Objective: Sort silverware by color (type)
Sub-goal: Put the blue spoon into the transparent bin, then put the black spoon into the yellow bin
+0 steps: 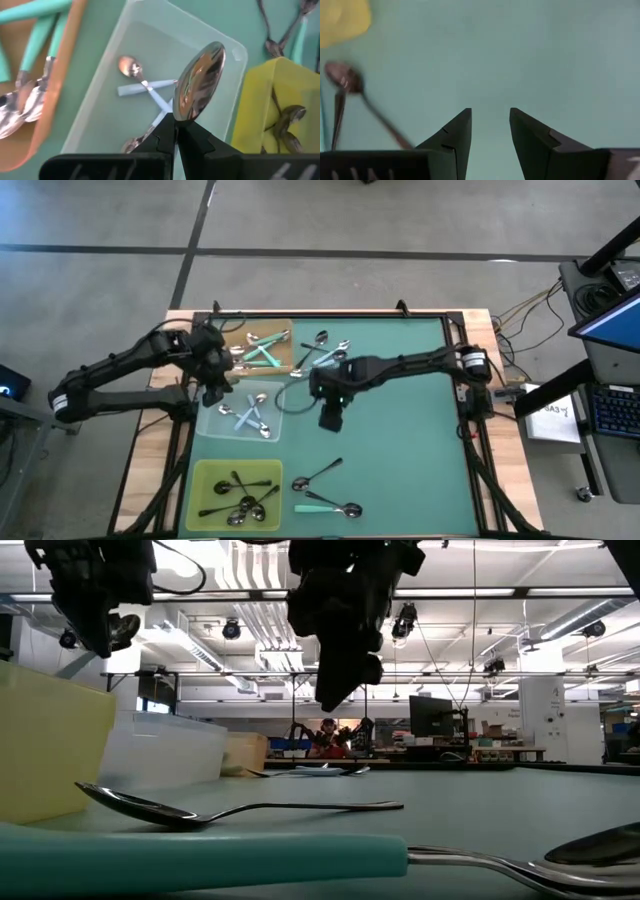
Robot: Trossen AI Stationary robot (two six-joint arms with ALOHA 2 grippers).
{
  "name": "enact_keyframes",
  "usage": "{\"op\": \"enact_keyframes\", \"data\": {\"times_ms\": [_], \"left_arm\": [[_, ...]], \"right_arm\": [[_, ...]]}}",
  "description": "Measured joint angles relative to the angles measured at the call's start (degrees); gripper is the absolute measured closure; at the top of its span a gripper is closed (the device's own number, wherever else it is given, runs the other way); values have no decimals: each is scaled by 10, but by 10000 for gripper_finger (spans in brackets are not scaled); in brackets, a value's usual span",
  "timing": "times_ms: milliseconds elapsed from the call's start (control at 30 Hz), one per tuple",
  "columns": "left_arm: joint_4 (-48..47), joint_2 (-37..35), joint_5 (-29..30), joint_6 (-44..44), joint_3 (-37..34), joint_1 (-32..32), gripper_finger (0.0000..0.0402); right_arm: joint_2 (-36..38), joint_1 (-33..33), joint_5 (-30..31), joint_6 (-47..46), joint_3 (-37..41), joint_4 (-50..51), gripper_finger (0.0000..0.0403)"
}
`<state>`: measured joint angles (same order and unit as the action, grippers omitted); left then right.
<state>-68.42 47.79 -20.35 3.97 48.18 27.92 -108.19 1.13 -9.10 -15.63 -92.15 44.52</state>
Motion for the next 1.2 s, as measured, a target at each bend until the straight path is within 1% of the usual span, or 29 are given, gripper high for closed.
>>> {"op": "enact_keyframes", "data": {"times_ms": [167,267,367,500,567,633,733,833,1000,1100,1200], "left_arm": [[4,10,-2,1,-1,-2,399],[4,16,-3,4,-1,-5,386],[4,23,-3,5,-1,-10,363],[7,33,-7,7,-1,-18,322],[12,36,-29,12,-1,-22,301],[18,38,-54,15,-1,-25,284],[43,39,-82,16,-1,-27,265],[79,38,-114,16,-1,-27,256],[127,38,-174,9,-1,-28,255],[134,37,-179,1,-1,-27,255],[134,37,-179,0,0,-27,255]], "right_arm": [[-12,-47,-3,40,1,1,280],[-18,-68,-4,65,1,1,280],[-26,-80,-4,64,1,-1,280],[-36,-92,-4,52,1,-1,280],[-41,-98,-6,53,1,-1,280],[-45,-104,-21,58,1,-1,280],[-53,-112,-32,77,1,-2,283],[-64,-120,-32,112,1,-5,290],[-89,-131,-32,157,1,-10,308],[-103,-137,-37,163,1,-16,318],[-113,-143,-58,171,0,-27,326]]}}
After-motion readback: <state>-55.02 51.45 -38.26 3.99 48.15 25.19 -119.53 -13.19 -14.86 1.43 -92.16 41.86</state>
